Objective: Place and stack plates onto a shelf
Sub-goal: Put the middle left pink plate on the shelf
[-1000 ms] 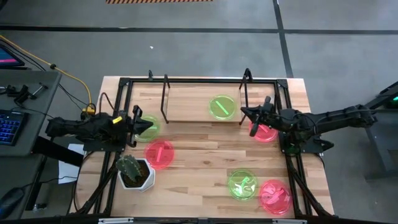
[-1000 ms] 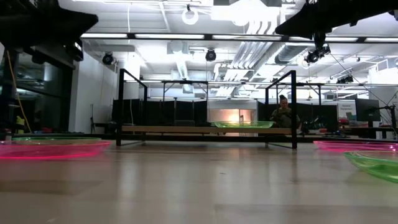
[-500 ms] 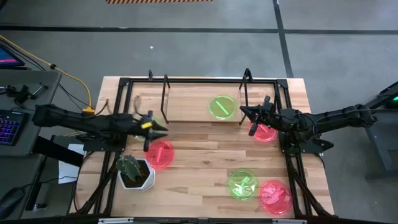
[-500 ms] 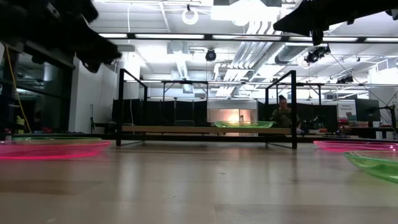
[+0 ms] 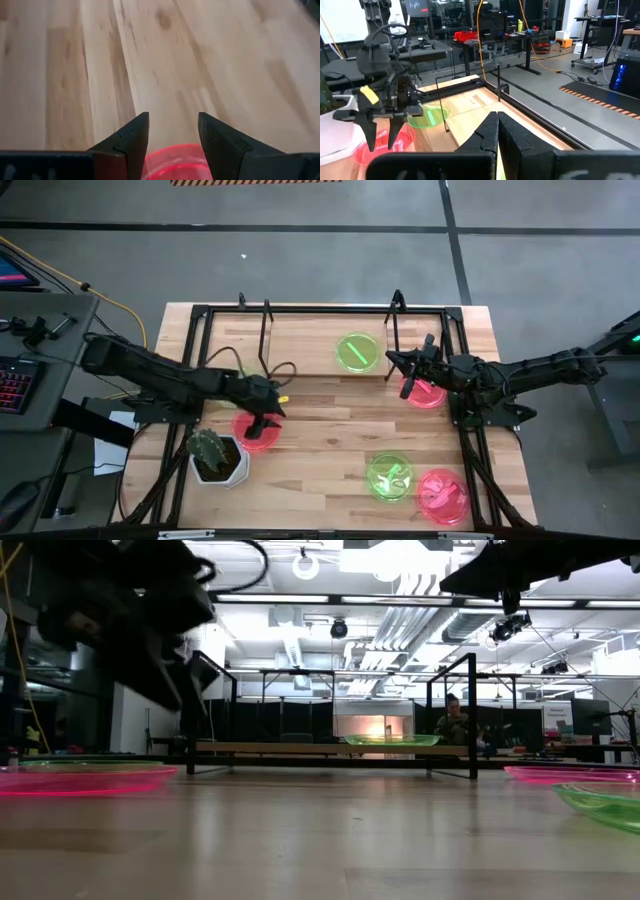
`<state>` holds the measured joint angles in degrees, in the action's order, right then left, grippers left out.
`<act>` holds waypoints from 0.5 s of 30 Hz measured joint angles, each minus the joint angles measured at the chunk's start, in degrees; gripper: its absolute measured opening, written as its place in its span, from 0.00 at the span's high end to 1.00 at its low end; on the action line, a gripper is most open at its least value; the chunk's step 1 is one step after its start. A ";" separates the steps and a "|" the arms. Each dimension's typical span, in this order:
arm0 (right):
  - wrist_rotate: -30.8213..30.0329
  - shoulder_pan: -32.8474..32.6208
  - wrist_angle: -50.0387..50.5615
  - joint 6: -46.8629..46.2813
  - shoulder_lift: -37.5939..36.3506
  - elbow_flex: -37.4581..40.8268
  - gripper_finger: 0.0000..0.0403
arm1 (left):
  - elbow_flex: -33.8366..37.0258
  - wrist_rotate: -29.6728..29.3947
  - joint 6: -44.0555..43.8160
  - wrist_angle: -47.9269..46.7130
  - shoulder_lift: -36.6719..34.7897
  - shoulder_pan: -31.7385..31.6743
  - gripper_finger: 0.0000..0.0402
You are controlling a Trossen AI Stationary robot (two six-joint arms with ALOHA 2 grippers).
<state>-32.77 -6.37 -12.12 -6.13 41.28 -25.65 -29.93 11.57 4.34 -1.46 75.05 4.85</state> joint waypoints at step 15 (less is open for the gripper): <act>0.00 0.00 1.92 -1.23 0.02 0.00 1.00 | -13.58 -4.15 20.15 -20.32 13.24 1.15 0.60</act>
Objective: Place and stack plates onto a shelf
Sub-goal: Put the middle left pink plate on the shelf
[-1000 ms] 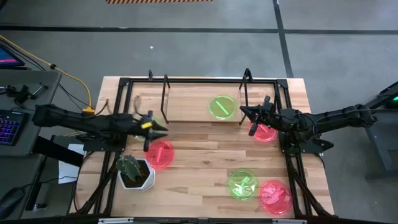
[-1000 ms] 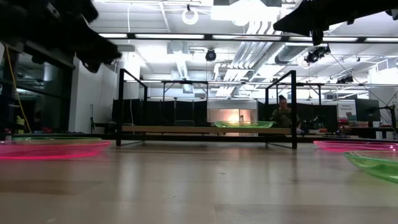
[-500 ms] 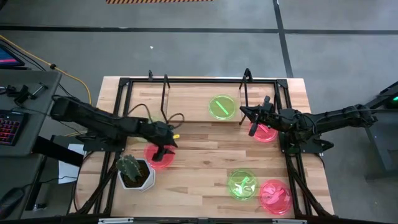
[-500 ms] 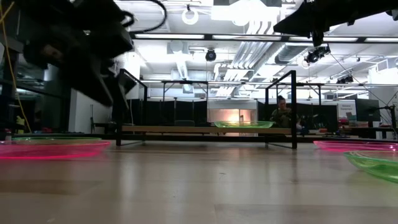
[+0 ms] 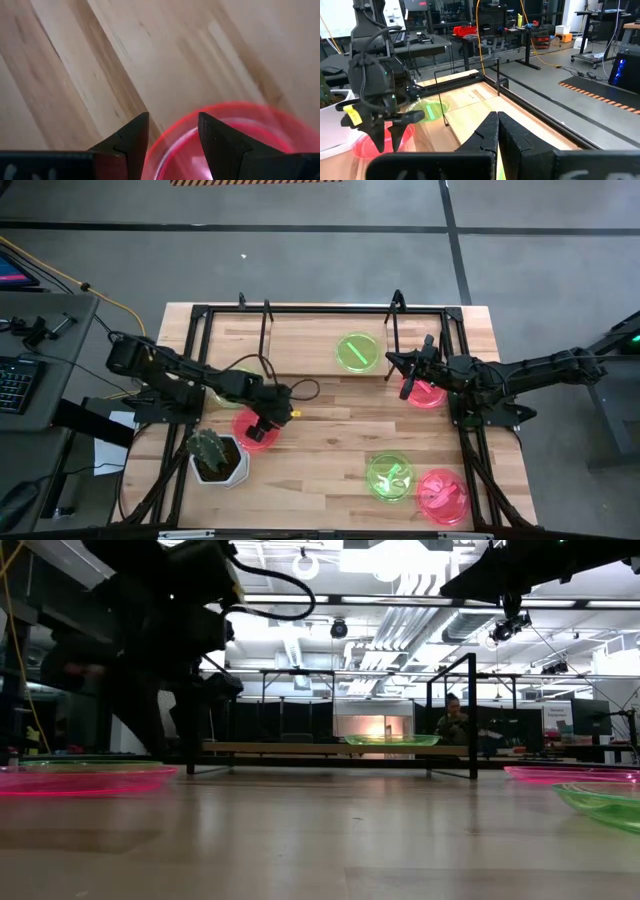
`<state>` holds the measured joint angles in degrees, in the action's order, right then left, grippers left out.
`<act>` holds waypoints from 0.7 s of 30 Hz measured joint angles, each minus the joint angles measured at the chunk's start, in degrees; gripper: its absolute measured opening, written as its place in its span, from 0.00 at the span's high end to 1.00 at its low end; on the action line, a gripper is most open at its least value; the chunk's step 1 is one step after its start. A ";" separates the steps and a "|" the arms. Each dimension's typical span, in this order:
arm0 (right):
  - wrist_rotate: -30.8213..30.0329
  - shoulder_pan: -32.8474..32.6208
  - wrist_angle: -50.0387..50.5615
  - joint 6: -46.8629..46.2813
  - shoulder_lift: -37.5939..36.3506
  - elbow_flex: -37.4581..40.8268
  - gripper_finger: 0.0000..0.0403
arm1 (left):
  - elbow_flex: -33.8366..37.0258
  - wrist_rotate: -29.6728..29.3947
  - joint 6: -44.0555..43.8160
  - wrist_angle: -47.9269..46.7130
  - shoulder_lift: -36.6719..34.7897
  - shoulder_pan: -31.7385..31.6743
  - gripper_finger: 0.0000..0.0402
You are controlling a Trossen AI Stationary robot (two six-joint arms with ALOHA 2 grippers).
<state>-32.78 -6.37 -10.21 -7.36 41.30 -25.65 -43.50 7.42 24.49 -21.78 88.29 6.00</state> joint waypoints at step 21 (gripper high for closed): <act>-0.02 0.00 -0.49 0.48 3.09 0.00 1.00 | -1.38 -2.60 8.65 -0.49 6.54 0.02 0.64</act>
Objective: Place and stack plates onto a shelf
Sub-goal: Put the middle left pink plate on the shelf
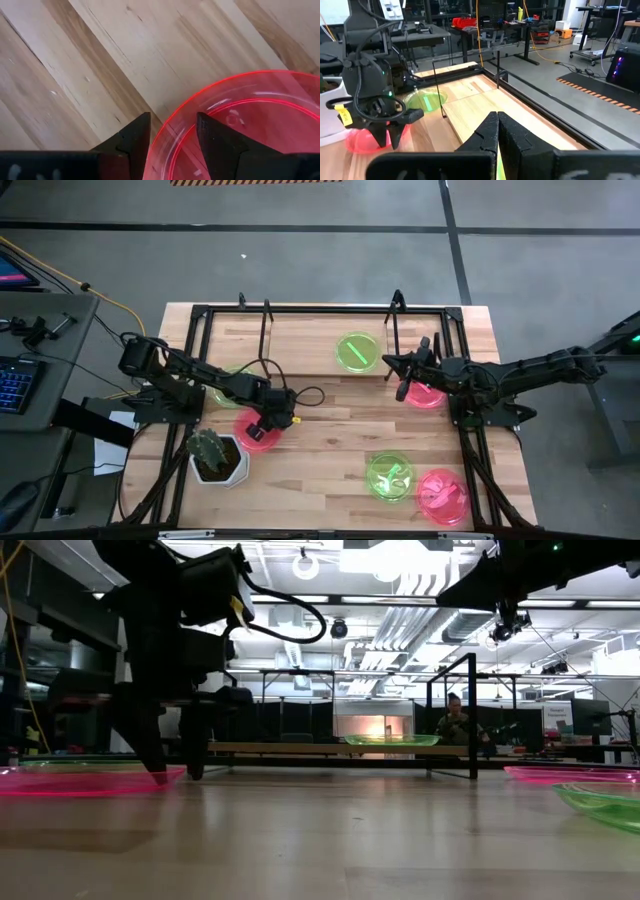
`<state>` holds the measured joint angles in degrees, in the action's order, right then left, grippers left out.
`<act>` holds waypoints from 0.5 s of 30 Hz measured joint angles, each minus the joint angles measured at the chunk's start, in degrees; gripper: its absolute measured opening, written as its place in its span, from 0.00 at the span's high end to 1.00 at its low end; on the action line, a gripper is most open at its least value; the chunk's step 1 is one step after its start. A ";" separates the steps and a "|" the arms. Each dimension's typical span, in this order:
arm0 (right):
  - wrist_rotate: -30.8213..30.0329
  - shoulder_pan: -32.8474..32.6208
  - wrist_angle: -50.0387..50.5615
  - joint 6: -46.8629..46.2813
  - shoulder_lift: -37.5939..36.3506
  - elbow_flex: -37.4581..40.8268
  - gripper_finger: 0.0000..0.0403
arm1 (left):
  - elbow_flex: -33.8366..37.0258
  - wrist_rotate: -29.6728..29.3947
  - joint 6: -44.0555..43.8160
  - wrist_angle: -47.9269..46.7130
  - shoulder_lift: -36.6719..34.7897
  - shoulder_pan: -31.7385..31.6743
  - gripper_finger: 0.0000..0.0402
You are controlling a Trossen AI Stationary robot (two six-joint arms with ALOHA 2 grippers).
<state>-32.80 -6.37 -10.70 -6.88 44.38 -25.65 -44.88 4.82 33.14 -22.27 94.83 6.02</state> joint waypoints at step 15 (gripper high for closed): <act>0.00 0.00 -0.42 0.94 -0.03 0.00 1.00 | -0.36 -6.28 0.60 4.96 0.10 -0.02 0.99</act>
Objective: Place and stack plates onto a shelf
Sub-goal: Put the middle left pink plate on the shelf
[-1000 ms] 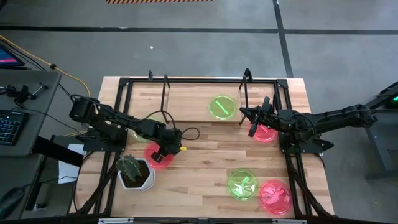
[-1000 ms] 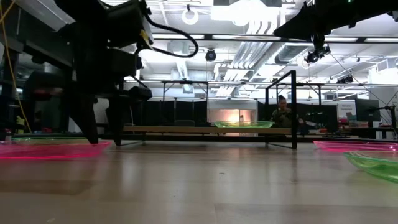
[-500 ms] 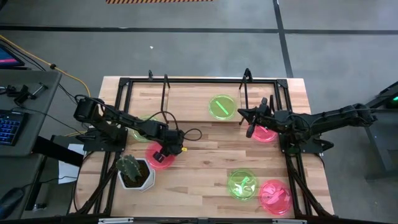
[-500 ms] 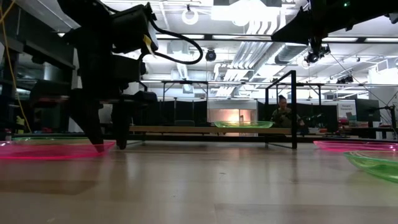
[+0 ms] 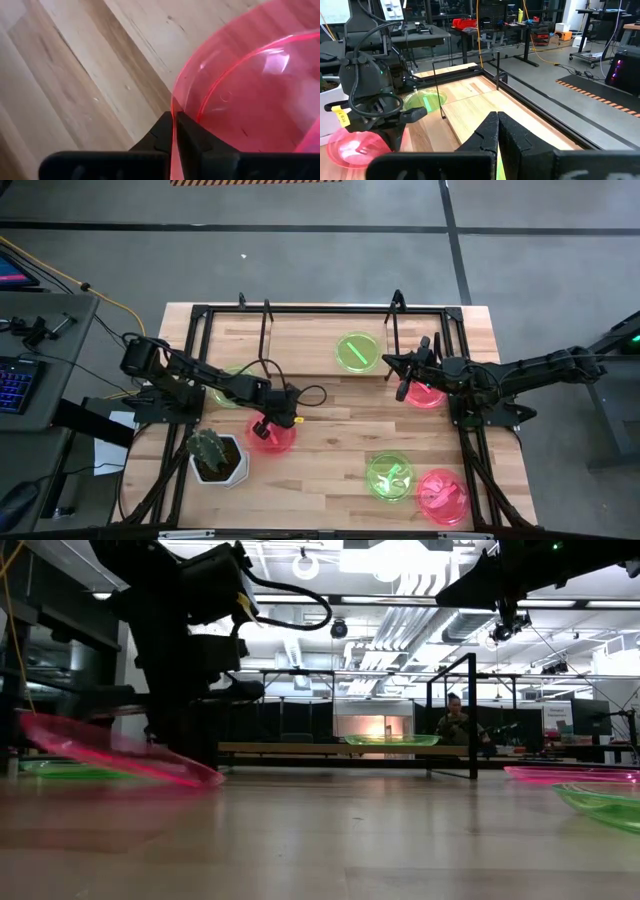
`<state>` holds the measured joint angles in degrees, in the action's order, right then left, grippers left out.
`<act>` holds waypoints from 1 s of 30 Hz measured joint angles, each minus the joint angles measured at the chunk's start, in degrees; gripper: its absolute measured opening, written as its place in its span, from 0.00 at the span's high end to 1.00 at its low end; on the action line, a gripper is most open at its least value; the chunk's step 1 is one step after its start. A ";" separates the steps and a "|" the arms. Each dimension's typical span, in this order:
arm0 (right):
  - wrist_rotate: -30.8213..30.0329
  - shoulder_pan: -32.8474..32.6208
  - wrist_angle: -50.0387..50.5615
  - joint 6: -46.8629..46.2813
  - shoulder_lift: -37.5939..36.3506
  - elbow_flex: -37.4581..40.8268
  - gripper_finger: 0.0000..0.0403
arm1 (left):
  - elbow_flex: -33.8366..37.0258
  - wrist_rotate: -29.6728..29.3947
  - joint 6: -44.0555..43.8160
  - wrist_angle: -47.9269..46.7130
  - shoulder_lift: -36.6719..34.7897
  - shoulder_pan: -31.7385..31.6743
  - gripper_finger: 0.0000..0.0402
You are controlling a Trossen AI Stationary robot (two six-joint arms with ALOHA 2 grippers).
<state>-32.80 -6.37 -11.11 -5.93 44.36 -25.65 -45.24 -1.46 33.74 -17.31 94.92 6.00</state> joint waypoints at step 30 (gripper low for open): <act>0.00 0.00 1.62 0.02 0.00 0.00 1.00 | -29.50 -1.79 -9.65 -13.92 0.03 -11.03 1.00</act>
<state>-32.80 -6.37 -9.50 -5.91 44.36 -25.65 -74.74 -3.24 24.09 -31.23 94.96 -5.03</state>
